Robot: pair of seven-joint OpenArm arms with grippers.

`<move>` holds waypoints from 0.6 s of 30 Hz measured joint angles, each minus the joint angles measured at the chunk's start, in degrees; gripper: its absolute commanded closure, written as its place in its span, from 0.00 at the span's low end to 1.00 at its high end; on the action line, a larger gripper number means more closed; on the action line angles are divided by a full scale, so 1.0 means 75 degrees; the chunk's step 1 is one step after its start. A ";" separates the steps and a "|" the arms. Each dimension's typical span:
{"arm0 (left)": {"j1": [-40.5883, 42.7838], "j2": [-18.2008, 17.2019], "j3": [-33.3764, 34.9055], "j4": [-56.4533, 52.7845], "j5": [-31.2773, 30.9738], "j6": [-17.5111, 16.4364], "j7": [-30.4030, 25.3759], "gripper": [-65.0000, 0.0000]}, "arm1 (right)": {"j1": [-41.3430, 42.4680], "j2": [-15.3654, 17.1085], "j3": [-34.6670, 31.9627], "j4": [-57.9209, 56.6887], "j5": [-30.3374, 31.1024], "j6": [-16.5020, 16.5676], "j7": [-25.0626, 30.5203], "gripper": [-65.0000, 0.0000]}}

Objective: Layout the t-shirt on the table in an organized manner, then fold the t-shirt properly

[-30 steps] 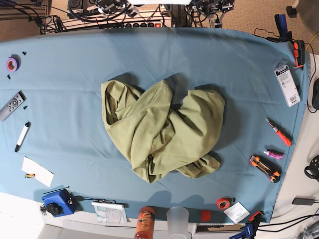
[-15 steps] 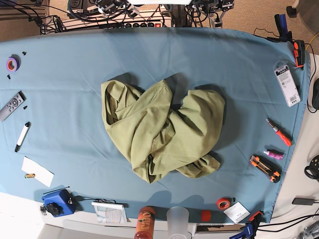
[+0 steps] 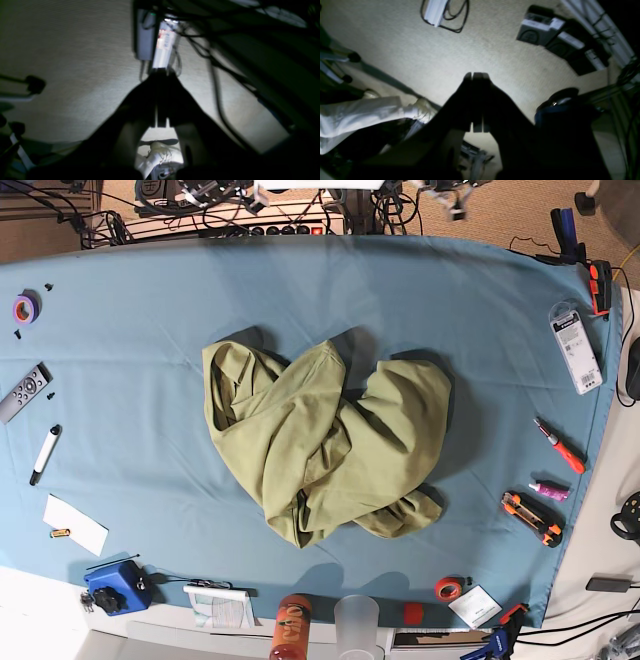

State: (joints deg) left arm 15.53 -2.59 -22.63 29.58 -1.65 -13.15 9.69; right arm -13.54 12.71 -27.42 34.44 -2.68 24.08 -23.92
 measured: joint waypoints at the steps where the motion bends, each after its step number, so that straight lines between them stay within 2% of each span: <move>1: 0.0140 -0.0035 0.0003 0.0259 -0.0198 -0.0003 0.0052 1.00 | -0.0122 0.0117 0.0000 0.0323 -0.0012 0.0000 0.0006 1.00; 7: 0.1075 -0.0140 0.0009 0.1970 -0.1020 -0.0020 0.0682 1.00 | -0.0784 0.0699 -0.0003 0.1950 0.0017 -0.0003 -0.0058 1.00; 14: 0.2057 -0.0122 0.0015 0.3975 -0.1958 -0.0032 0.1970 1.00 | -0.1276 0.1244 0.0012 0.2801 0.1102 -0.0003 -0.0968 1.00; 18: 0.2684 -0.0128 0.0012 0.5024 -0.2372 -0.0029 0.2897 1.00 | -0.1647 0.1358 0.0431 0.3279 0.1262 -0.0003 -0.1343 1.00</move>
State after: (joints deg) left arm 35.66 -3.55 -22.55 67.26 -19.44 -13.37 31.42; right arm -25.89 22.90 -24.18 59.02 6.79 24.05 -34.00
